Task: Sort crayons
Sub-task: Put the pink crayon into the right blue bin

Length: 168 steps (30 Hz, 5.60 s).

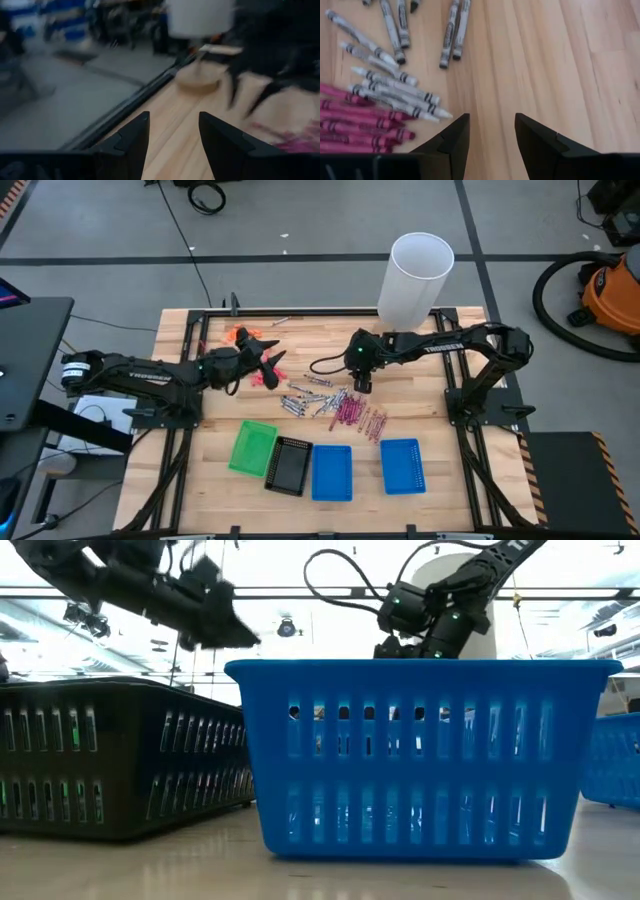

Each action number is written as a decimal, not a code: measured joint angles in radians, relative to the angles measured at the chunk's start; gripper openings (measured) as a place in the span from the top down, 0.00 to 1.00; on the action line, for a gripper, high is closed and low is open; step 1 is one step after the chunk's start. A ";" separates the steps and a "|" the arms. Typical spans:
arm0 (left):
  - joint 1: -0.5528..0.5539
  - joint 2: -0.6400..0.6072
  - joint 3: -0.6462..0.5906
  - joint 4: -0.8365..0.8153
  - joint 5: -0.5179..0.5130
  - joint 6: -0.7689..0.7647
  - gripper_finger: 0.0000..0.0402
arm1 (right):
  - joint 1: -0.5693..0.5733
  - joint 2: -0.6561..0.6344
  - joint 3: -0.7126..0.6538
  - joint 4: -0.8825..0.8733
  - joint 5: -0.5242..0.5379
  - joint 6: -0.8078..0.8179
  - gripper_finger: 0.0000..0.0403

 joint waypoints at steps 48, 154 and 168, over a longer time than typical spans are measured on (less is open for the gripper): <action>0.016 0.284 0.150 -0.152 0.142 -0.222 0.55 | 0.278 -0.047 -0.132 -0.047 0.470 0.794 0.59; -0.053 0.283 0.149 -0.021 0.319 0.077 0.55 | 0.583 -0.024 0.004 0.397 0.226 0.377 0.91; -0.123 0.283 0.149 0.026 0.296 0.071 0.55 | 0.616 0.074 -0.014 0.526 0.159 0.401 0.91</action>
